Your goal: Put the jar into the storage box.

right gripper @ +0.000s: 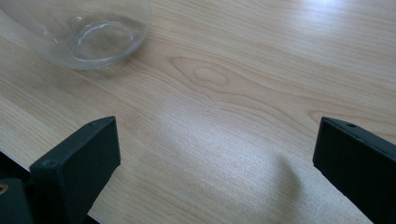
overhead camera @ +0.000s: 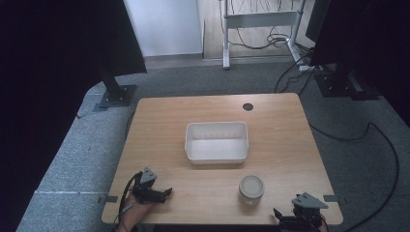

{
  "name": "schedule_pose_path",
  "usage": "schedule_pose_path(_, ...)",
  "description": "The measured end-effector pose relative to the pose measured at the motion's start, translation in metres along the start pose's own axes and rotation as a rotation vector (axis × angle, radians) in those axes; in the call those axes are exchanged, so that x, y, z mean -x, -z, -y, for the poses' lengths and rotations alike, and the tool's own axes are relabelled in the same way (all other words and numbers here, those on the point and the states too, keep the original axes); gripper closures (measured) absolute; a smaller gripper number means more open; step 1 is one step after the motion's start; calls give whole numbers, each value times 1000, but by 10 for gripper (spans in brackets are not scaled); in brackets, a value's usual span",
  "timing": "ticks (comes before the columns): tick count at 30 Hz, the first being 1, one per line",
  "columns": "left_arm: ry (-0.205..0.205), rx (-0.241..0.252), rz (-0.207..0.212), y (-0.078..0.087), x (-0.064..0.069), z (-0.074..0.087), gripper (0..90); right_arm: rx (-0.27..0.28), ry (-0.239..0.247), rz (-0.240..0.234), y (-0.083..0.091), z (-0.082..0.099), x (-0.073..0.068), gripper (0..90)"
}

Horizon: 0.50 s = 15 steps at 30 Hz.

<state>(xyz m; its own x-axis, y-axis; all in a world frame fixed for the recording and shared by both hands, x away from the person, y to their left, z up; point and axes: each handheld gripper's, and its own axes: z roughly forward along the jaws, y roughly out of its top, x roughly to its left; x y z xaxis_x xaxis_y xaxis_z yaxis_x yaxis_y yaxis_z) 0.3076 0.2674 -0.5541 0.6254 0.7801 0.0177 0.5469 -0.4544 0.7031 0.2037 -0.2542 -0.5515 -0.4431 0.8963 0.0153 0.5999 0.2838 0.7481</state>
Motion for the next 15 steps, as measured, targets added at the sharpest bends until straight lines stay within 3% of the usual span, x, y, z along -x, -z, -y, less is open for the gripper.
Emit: schedule_pose_path(15,0,0,0,0,0,0,2,30,14,-18,0,-10,-6,6)
